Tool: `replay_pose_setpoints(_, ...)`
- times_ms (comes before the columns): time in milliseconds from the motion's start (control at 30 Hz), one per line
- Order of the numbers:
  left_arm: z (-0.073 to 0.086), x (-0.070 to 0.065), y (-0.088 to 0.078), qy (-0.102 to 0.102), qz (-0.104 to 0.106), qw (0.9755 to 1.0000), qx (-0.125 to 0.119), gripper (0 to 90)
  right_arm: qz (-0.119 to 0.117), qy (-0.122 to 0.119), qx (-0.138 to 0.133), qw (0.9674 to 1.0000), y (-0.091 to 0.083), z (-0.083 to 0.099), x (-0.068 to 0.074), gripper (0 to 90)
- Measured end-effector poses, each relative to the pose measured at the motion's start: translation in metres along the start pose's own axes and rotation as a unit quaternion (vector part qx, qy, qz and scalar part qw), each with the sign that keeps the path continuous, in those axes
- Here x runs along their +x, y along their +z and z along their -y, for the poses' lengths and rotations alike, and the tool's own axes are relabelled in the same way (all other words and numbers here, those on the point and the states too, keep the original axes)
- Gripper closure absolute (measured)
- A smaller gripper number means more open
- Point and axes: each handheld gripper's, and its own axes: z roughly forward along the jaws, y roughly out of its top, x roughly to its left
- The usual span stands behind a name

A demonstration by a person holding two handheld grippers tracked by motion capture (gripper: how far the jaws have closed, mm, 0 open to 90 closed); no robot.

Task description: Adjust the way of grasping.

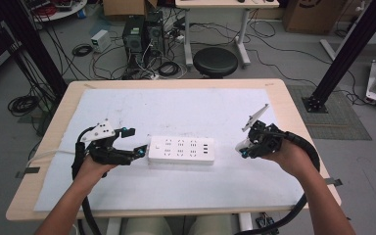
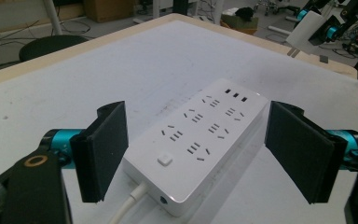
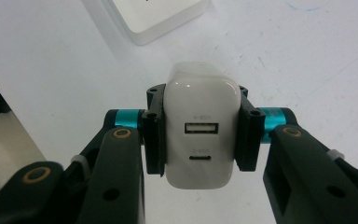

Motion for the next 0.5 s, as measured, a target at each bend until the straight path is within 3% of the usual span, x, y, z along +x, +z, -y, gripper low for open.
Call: replay_pose_setpoints(500,0.003,0.005,-0.008,-0.003,-0.009,0.9999,-0.013,21.4,0.001,-0.023,-0.011,0.9997,-0.007,-0.015,-0.002,63.2)
